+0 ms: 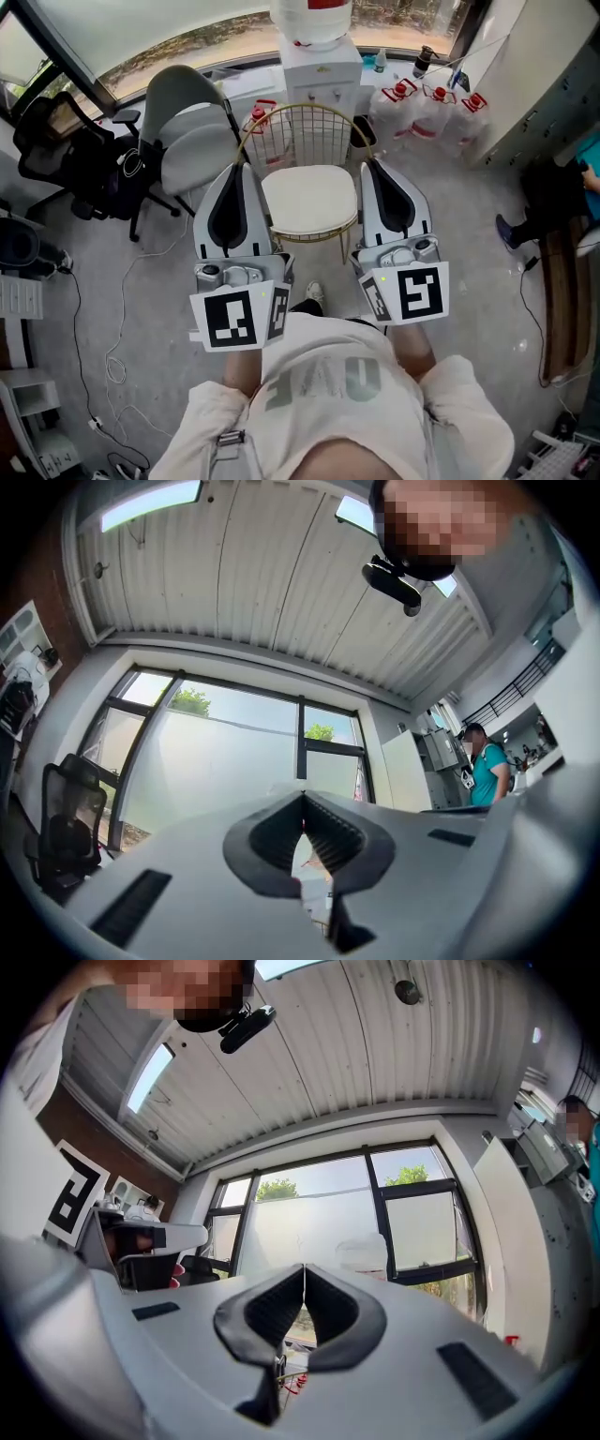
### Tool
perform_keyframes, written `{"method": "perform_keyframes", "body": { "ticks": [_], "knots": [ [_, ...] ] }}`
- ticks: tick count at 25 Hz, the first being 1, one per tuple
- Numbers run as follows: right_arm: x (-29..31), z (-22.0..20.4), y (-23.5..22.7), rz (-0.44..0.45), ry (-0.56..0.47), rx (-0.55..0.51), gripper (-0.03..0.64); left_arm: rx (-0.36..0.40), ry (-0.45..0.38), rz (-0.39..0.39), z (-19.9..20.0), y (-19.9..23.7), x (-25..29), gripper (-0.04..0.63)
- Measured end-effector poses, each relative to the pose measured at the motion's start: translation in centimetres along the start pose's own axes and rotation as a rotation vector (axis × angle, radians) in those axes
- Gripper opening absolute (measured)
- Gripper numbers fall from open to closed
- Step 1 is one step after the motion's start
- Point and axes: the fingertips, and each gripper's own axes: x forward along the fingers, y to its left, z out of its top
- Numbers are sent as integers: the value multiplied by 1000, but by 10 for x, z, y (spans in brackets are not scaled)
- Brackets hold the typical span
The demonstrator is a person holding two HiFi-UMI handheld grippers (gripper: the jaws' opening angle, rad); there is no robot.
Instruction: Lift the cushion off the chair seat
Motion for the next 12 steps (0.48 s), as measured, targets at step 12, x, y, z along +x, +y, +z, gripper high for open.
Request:
{"method": "perform_keyframes", "body": {
  "ticks": [12],
  "knots": [
    [73, -7, -12, -10, -3, -11, 17, -60, 3, -24, -22, 22, 78, 12]
  ]
}}
